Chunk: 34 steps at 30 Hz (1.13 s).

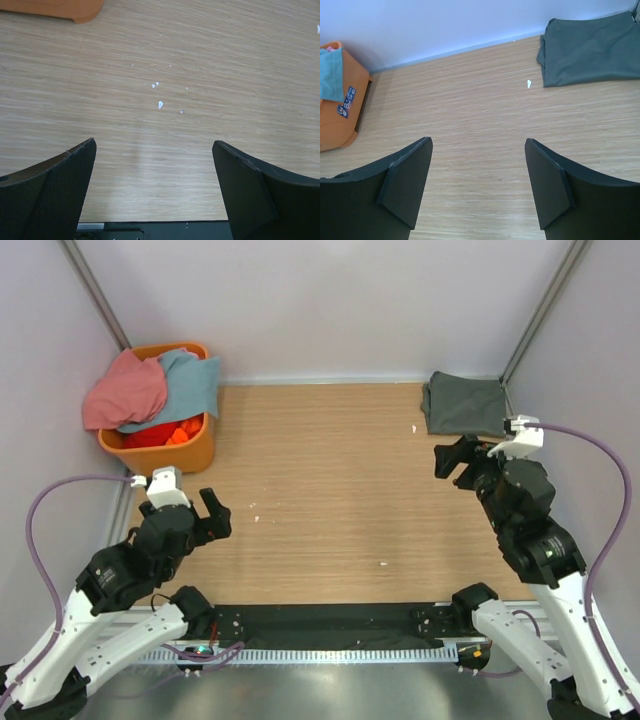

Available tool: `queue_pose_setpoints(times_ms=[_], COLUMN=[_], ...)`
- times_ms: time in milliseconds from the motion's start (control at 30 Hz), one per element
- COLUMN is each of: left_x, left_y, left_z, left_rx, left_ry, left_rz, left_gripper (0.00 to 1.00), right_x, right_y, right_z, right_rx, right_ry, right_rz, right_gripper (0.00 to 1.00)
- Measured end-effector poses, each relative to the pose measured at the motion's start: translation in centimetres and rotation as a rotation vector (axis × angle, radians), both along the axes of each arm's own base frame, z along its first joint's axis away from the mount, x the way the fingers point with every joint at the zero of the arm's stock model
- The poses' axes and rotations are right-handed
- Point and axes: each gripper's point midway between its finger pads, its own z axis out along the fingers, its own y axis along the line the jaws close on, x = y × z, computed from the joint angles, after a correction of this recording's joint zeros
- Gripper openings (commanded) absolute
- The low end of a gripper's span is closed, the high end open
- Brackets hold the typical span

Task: Fold and stack the t-shirts
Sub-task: Reset both grippers

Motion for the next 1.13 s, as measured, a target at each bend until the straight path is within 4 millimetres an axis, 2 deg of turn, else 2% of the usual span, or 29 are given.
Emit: queue_pose_setpoints(times_ms=[133, 433, 833, 1133], left_x=[0.0, 0.0, -0.1, 0.0], left_y=[0.0, -0.1, -0.2, -0.4], left_z=[0.0, -0.1, -0.1, 0.0], left_rx=[0.000, 0.000, -0.003, -0.011], left_ry=[0.000, 0.002, 0.005, 0.004], left_rz=[-0.001, -0.003, -0.009, -0.016], left_gripper=[1.00, 1.00, 1.00, 1.00], right_x=[-0.6, -0.5, -0.4, -0.5], right_y=[-0.3, 0.2, 1.6, 1.8], right_z=[-0.4, -2.4, -6.0, -7.3], right_rx=[0.008, 0.018, 0.052, 0.060], right_ry=[0.012, 0.078, 0.177, 0.208], right_rz=[-0.010, 0.001, 0.045, 0.048], right_gripper=[0.81, 0.81, 0.81, 0.81])
